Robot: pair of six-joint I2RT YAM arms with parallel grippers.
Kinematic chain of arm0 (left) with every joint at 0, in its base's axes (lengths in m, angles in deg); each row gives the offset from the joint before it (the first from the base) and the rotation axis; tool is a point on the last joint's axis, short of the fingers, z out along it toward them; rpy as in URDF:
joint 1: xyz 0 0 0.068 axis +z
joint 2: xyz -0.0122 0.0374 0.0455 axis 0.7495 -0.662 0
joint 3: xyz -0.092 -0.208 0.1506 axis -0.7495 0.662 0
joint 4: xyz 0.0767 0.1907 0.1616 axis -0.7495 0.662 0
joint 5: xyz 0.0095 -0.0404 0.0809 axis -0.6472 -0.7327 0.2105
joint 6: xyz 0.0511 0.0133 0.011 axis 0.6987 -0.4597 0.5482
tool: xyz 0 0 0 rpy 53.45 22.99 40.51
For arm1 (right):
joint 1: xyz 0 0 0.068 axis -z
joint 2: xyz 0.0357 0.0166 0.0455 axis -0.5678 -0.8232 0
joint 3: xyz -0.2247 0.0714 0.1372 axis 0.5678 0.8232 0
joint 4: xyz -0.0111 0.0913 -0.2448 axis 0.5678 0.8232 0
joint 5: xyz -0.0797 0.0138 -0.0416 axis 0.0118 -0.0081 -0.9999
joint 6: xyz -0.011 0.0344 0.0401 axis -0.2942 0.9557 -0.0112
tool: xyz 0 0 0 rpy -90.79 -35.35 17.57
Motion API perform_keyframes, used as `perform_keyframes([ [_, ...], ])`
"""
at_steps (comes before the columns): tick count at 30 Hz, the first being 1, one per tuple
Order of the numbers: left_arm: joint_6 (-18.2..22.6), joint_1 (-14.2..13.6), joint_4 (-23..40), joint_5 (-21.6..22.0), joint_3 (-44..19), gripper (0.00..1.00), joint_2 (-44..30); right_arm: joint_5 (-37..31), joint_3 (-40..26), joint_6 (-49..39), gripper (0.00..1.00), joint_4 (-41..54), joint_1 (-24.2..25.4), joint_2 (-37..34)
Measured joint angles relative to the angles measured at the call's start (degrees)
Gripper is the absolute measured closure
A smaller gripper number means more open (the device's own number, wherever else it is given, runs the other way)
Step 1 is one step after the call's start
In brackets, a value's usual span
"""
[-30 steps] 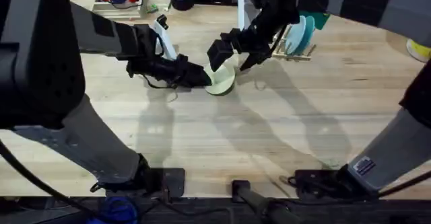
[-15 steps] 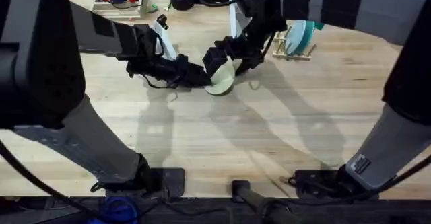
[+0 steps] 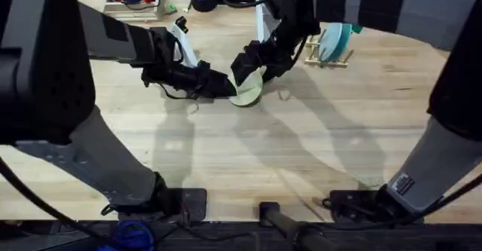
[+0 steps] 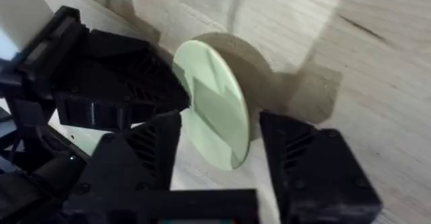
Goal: Pick up the plates from the table one by one and place each into a slot on the dish rack.
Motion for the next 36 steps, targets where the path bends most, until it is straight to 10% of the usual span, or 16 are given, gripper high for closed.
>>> perform_keyframes([
  [7,0.0,0.3,0.1,-0.3,0.0,0.959,0.0,1.5,0.0,-0.1,0.94,0.3,0.9,0.4],
  [29,0.1,0.4,0.3,-0.6,0.0,0.958,0.2,2.6,-0.2,-0.2,0.969,1.1,0.9,1.2],
  [36,0.2,-0.3,2.3,6.3,0.0,0.959,5.5,0.7,-2.5,-0.2,0.969,8.2,0.3,1.3],
])
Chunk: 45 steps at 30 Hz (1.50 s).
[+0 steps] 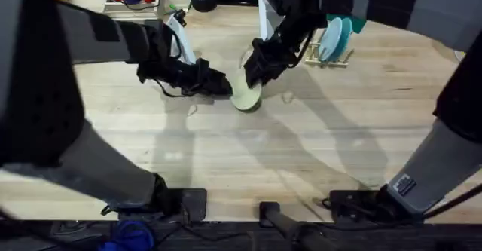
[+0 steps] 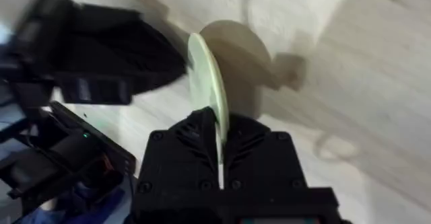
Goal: Pick up the plates from the table one by one and place each into a slot on the dish rack.
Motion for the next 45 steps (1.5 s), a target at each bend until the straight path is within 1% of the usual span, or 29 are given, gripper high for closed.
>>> perform_keyframes([
  [4,0.5,0.0,4.6,5.5,0.0,0.959,5.9,-3.8,-3.1,-0.9,0.969,4.9,-0.4,0.0],
  [9,1.9,0.0,13.4,13.8,-0.4,0.959,14.2,-11.1,-7.7,-2.2,0.968,10.8,-0.5,0.0],
  [14,2.9,0.0,21.3,23.0,-3.9,0.959,22.2,-19.4,-10.9,-3.5,0.968,15.8,-0.4,0.3],
  [20,3.2,0.0,25.8,28.7,-9.4,0.953,29.8,-26.6,-11.6,-4.2,0.967,18.0,-0.5,5.0],
  [24,3.1,0.0,29.2,32.3,-12.4,0.816,33.2,-30.3,-11.7,-4.4,0.967,18.7,-0.5,10.4],
  [28,3.1,0.0,33.1,35.6,-14.7,0.747,35.0,-33.9,-12.3,-4.5,0.967,19.5,-0.5,15.5],
  [32,3.1,0.0,37.4,38.3,-17.2,0.589,35.7,-37.4,-12.4,-4.6,0.967,20.6,-0.4,19.4],
  [34,3.1,0.0,38.6,39.2,-18.4,0.386,36.0,-38.6,-12.4,-4.6,0.967,21.0,-0.3,20.9],
  [35,3.0,0.0,39.1,39.7,-19.2,0.304,36.0,-39.1,-12.4,-4.6,0.967,21.1,-0.2,21.6],
  [38,3.1,0.0,39.4,40.6,-21.0,0.14,36.4,-39.8,-12.4,-4.7,0.968,21.1,1.0,23.4],
  [39,3.0,0.0,39.5,40.9,-21.6,0.041,36.6,-39.9,-12.4,-4.7,0.968,21.1,1.7,24.0],
  [41,3.0,0.0,39.8,41.2,-22.7,0.009,36.8,-40.1,-12.4,-4.7,0.969,21.1,3.3,25.0],
  [45,3.0,0.0,40.0,41.3,-24.5,0.006,37.0,-40.5,-12.4,-4.5,0.969,21.2,6.5,26.1],
])
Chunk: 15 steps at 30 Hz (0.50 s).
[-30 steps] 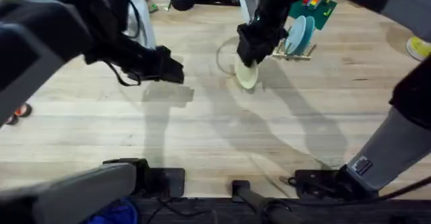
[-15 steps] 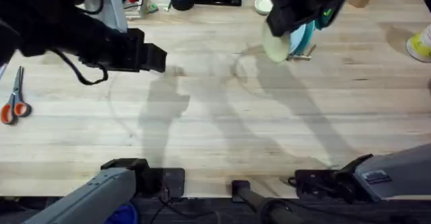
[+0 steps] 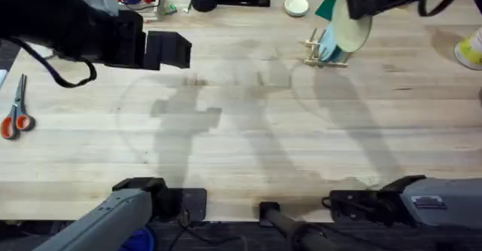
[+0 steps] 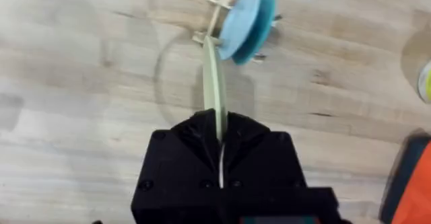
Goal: Pick up the plates from the table one by one and place each into a slot on the dish rack.
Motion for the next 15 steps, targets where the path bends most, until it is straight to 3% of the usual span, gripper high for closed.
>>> perform_keyframes([
  [15,0.0,0.0,0.3,0.0,-0.5,0.006,0.0,0.1,0.0,6.8,0.969,-0.2,9.1,0.1],
])
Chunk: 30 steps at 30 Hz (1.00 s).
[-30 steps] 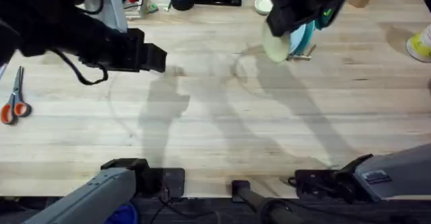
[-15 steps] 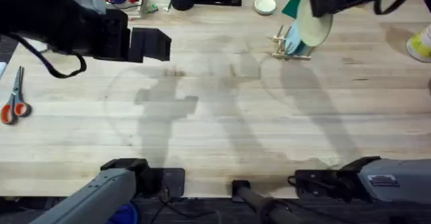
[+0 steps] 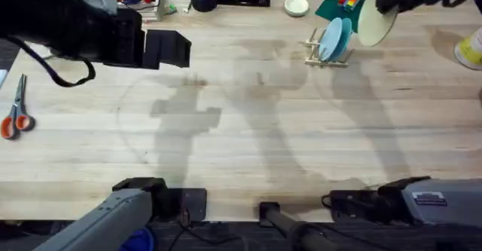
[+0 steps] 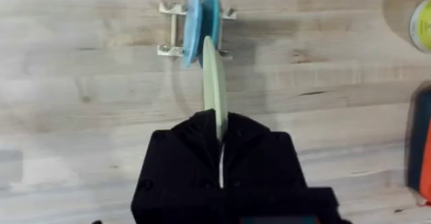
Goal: Pick up the plates from the table one by one and place each into a slot on the dish rack.
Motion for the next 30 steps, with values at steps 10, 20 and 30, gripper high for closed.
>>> perform_keyframes([
  [10,0.0,0.0,0.0,0.0,0.0,0.006,0.0,6.0,0.0,0.7,0.971,-0.5,7.2,0.0],
  [20,0.0,0.0,0.0,0.0,0.0,0.006,0.0,7.3,0.0,0.7,0.971,-2.3,10.0,-0.4],
  [30,0.0,0.0,0.0,0.0,0.0,0.005,0.0,7.3,0.0,0.6,0.971,-3.8,10.1,-4.4],
])
